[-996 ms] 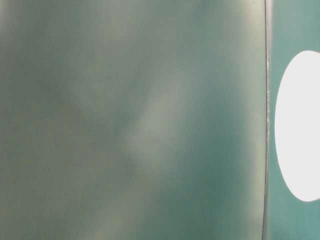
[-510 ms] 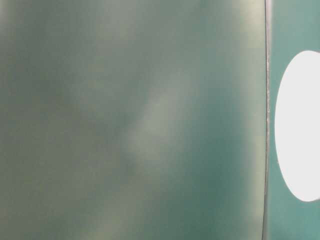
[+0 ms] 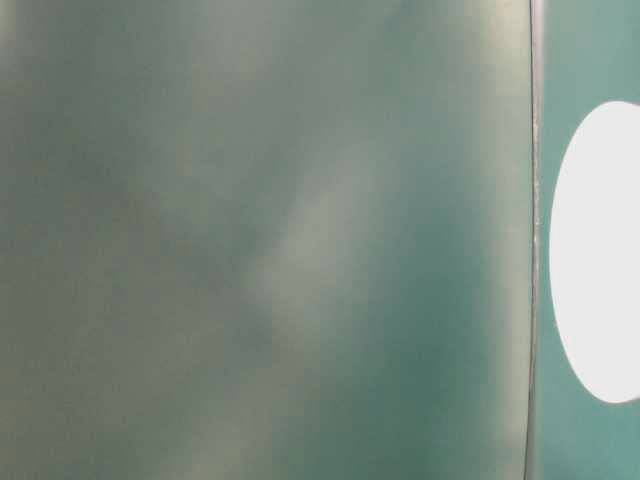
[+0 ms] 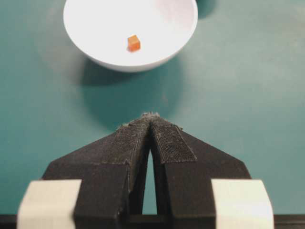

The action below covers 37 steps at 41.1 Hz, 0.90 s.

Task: Grip the spoon and scoop the red block from the bowl with right arm.
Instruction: 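Close the right gripper on the spoon handle and adjust grip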

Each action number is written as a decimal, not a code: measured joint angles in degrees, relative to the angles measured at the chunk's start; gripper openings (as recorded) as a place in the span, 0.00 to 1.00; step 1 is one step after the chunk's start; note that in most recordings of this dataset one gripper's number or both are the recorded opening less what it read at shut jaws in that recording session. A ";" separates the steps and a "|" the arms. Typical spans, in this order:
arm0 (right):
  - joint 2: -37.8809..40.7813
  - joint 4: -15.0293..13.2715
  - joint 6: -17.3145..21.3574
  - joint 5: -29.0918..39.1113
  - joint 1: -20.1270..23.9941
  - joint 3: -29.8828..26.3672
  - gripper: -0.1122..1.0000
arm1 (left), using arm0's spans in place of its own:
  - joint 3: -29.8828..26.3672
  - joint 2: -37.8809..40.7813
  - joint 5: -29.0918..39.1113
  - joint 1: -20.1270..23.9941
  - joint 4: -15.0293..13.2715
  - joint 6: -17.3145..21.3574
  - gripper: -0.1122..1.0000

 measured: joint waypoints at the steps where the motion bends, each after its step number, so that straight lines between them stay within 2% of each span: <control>1: 0.00 0.09 0.09 -0.09 -0.09 0.09 0.49 | 0.00 -0.09 0.00 0.00 0.00 0.00 0.10; 37: 0.00 -0.26 -0.53 -1.41 -0.35 0.35 0.48 | 0.00 0.00 0.00 0.00 -0.09 0.00 0.10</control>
